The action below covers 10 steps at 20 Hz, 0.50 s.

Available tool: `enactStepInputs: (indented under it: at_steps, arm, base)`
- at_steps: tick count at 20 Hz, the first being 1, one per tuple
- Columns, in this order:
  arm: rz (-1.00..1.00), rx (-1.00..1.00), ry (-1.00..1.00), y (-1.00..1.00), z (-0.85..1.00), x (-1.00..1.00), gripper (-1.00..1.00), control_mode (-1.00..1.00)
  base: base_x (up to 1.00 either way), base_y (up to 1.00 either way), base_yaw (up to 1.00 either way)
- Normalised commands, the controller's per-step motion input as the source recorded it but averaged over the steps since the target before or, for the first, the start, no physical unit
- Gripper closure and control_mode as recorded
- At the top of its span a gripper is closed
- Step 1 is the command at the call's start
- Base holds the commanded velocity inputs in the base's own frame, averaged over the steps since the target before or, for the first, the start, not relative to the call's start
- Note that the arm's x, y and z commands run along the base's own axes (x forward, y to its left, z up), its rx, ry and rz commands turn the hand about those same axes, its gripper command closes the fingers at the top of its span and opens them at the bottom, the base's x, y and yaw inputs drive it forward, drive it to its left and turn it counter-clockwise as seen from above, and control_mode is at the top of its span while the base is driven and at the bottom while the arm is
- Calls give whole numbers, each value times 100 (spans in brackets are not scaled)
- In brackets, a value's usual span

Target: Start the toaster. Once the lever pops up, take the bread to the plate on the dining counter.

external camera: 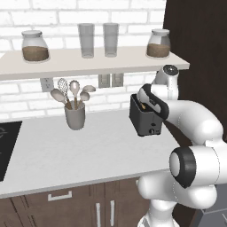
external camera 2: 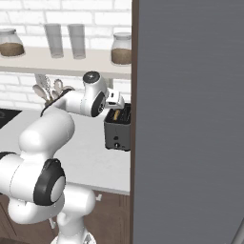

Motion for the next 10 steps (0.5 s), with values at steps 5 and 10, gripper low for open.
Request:
enactStepInputs:
  at_steps: [5, 10]
  arm:
    - [0, 0, 0, 0, 0, 0, -100, -100]
    - [0, 0, 0, 0, 0, 0, -100, -100]
  base:
    - [0, 0, 0]
    - [0, 0, 0]
